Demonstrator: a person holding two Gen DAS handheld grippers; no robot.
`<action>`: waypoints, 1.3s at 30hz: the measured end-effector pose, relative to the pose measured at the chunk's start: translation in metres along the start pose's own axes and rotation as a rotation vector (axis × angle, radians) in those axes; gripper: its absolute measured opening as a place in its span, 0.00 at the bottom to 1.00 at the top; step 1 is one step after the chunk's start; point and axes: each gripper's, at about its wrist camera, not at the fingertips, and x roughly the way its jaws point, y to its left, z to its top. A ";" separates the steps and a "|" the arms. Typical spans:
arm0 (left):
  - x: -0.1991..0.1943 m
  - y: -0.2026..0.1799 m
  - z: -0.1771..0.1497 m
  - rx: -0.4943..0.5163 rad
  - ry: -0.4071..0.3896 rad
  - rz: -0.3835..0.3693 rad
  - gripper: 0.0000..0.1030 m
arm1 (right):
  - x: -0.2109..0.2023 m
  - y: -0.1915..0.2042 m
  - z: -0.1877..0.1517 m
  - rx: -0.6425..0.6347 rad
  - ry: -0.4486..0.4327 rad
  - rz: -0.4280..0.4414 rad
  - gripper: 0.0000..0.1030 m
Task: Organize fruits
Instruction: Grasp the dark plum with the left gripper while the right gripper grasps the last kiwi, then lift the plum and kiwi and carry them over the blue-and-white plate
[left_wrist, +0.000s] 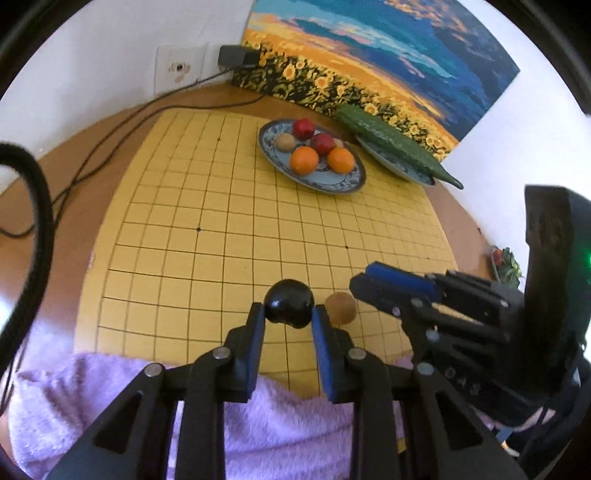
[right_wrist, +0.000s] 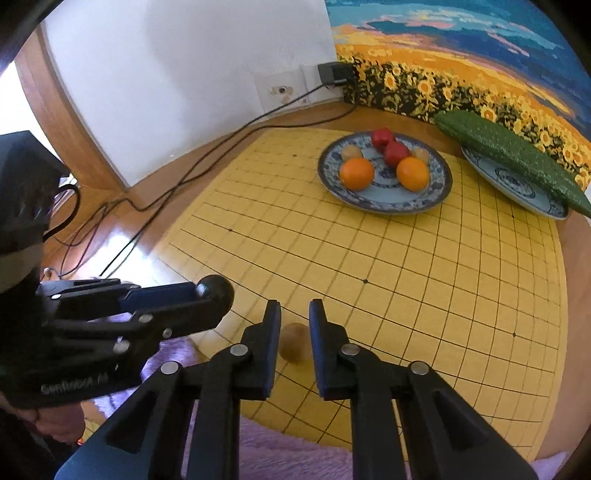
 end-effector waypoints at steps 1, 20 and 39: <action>-0.002 0.001 -0.002 0.004 -0.004 0.007 0.26 | -0.001 0.002 0.000 -0.012 -0.004 -0.004 0.17; 0.015 0.020 -0.026 -0.046 0.052 -0.010 0.27 | 0.021 -0.007 -0.015 -0.013 0.035 -0.064 0.42; 0.022 0.015 -0.026 -0.037 0.023 -0.015 0.28 | 0.004 0.012 -0.053 -0.141 0.075 -0.042 0.35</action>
